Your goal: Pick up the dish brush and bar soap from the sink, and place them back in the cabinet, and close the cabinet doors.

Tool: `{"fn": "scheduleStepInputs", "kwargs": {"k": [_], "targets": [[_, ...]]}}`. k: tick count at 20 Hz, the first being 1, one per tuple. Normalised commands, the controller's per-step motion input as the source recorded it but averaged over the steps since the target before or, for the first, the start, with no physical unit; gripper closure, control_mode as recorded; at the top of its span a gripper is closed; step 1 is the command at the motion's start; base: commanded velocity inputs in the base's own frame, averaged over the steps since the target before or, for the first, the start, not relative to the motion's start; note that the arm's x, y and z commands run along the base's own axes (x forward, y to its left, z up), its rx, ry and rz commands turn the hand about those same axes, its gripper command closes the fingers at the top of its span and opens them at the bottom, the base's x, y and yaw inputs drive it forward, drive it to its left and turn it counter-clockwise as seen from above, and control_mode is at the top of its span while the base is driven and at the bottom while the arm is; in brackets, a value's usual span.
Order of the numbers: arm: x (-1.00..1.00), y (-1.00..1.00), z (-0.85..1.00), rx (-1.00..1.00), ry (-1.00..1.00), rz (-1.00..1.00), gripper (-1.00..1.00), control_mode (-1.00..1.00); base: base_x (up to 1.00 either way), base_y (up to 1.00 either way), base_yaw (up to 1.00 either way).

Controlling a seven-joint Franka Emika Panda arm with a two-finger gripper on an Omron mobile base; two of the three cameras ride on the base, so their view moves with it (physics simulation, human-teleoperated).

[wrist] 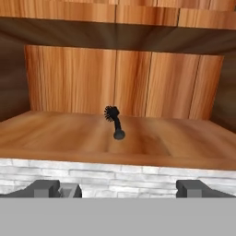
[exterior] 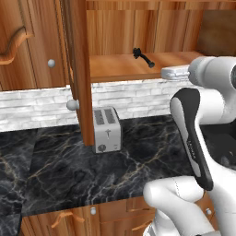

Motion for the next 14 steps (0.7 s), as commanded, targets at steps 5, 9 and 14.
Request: {"fn": "scheduleStepInputs", "kwargs": {"k": [5, 9, 14], "targets": [[-0.36, 0.00, 0.00, 0.00, 0.00, 0.00, -1.00, -1.00, 0.00, 0.00, 0.00], [-0.39, 0.00, 0.00, 0.00, 0.00, 0.00, -1.00, -1.00, 0.00, 0.00, 0.00], [-0.36, 0.00, 0.00, 0.00, 0.00, 0.00, -1.00, -1.00, 0.00, 0.00, 0.00]]}}
